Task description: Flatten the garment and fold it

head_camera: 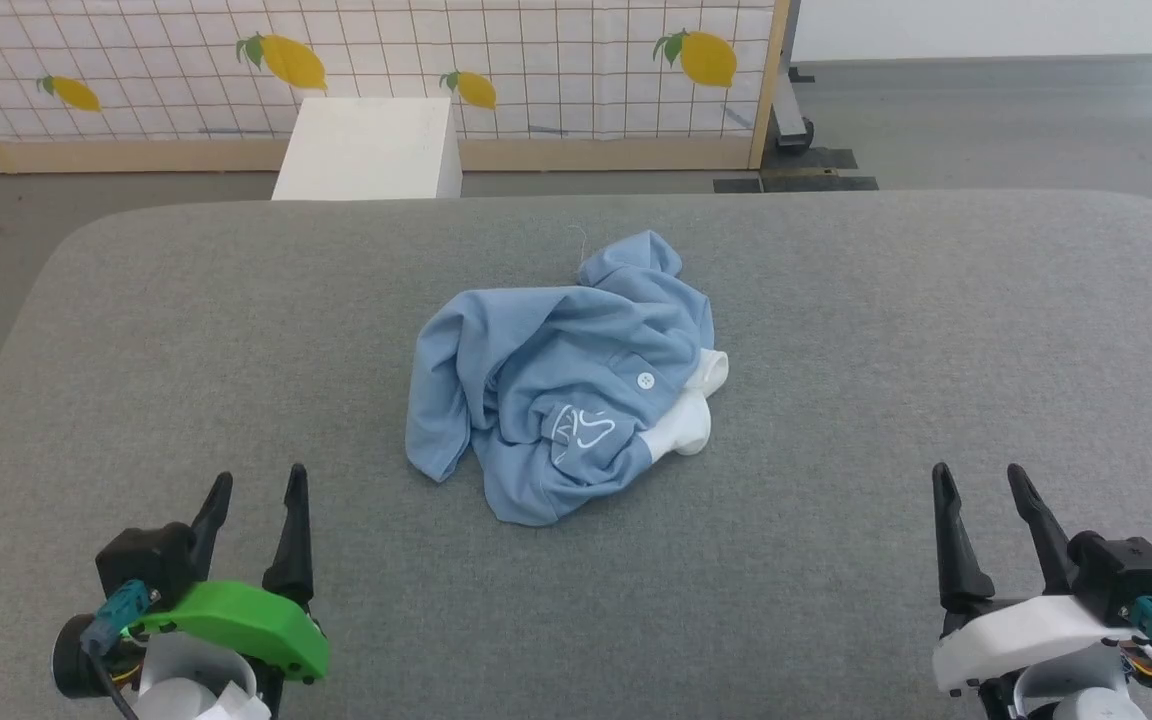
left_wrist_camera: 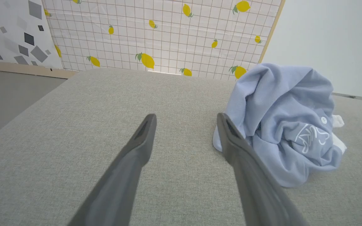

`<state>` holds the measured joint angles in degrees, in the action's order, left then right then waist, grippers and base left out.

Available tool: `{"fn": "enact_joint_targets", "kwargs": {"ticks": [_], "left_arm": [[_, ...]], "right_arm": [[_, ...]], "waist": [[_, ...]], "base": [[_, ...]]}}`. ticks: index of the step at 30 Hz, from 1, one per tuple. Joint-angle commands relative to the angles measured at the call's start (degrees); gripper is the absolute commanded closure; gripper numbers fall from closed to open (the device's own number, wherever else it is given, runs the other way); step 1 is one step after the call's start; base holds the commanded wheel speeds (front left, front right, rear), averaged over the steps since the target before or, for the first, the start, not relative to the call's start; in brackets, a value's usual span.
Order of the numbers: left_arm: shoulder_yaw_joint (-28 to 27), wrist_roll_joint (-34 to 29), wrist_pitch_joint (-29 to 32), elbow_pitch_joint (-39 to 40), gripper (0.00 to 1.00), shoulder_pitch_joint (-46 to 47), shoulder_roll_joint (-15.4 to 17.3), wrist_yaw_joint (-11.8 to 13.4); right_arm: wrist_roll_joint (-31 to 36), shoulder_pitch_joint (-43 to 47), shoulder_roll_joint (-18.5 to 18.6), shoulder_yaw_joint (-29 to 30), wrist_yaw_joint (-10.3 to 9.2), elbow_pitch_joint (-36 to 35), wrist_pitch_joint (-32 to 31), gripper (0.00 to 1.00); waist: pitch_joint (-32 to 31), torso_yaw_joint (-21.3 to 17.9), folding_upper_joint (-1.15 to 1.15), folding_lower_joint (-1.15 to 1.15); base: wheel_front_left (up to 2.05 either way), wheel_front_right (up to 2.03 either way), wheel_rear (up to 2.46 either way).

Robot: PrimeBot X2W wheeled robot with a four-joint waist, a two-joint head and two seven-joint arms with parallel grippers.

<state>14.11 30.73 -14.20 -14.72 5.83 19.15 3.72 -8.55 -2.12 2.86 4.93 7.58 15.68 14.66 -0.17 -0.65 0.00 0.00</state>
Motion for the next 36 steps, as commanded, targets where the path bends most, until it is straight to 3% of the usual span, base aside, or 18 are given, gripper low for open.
{"fn": "enact_joint_targets", "kwargs": {"ticks": [1,10,18,27,36], "left_arm": [[-0.05,0.07,-0.01,0.41,0.00,-0.40,-0.01,0.43],[0.25,0.17,0.15,1.41,0.00,0.69,-0.09,0.75],[0.99,-0.17,-0.06,2.23,0.00,3.77,-0.94,0.31],[2.24,-0.58,-0.39,2.17,0.00,8.57,-2.84,-1.27],[2.92,-0.51,-0.64,0.64,0.00,11.83,-4.97,-3.24]], "right_arm": [[-0.19,0.64,0.01,-0.11,-0.09,-0.07,0.28,0.00],[0.29,-1.36,0.01,-0.59,-0.09,-0.33,-2.29,0.00],[2.10,-14.75,0.01,-5.79,-0.09,2.57,-16.87,0.00],[6.25,-35.53,0.05,-13.05,-0.09,15.85,-35.83,0.00],[14.07,-46.29,1.21,-13.19,-0.09,29.73,-45.88,0.00]], "waist": [[0.03,0.02,0.00,0.00],[1.94,0.82,0.00,0.00],[6.70,3.37,0.00,0.00],[13.34,8.76,0.00,0.00],[18.11,14.16,0.00,0.00]], "base": [[0.00,0.00,0.00],[0.00,0.00,0.00],[0.00,0.00,0.00],[0.00,0.00,0.00],[0.00,0.00,0.00]]}}
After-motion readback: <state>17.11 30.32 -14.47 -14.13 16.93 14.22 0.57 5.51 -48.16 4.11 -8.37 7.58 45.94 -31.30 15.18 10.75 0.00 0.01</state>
